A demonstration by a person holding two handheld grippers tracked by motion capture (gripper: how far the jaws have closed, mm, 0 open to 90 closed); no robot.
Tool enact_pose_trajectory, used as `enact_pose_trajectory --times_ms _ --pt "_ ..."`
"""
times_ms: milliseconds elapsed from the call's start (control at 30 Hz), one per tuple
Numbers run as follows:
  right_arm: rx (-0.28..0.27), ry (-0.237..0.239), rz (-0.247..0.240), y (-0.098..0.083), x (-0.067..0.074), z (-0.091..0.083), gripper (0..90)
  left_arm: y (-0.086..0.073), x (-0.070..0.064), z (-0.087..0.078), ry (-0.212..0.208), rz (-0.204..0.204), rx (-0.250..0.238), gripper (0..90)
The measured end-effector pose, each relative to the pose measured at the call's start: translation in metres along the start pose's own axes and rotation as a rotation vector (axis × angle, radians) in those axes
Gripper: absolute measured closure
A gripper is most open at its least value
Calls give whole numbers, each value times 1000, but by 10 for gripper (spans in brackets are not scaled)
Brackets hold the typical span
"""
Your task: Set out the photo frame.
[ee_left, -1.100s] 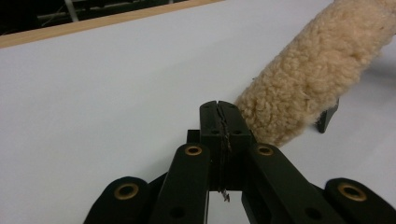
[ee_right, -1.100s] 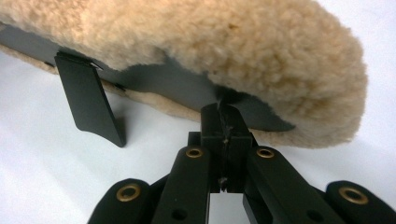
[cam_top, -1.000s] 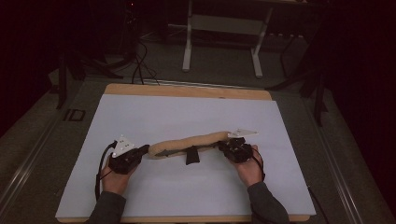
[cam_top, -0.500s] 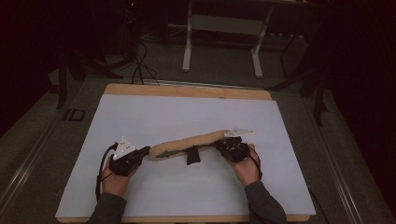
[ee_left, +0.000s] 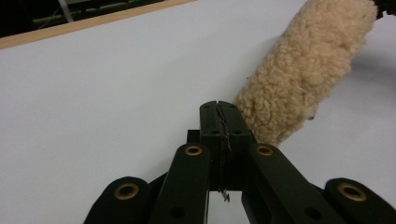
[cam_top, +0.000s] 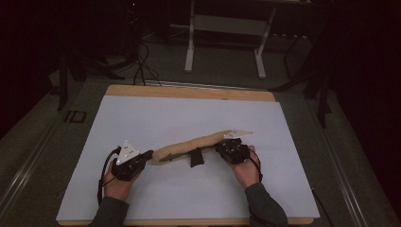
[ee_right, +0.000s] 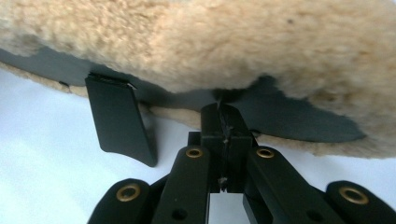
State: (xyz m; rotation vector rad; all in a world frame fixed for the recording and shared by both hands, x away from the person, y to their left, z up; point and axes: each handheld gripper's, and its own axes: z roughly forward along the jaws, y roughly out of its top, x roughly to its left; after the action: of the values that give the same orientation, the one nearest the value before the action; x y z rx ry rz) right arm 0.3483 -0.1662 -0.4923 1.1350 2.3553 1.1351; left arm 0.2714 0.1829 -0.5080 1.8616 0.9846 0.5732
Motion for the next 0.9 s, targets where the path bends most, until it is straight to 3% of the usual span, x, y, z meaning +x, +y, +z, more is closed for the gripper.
enact_pose_trajectory --times_ms 900 --pt "-2 7 -14 10 13 6 897 1 -13 0 -47 38 -8 900"
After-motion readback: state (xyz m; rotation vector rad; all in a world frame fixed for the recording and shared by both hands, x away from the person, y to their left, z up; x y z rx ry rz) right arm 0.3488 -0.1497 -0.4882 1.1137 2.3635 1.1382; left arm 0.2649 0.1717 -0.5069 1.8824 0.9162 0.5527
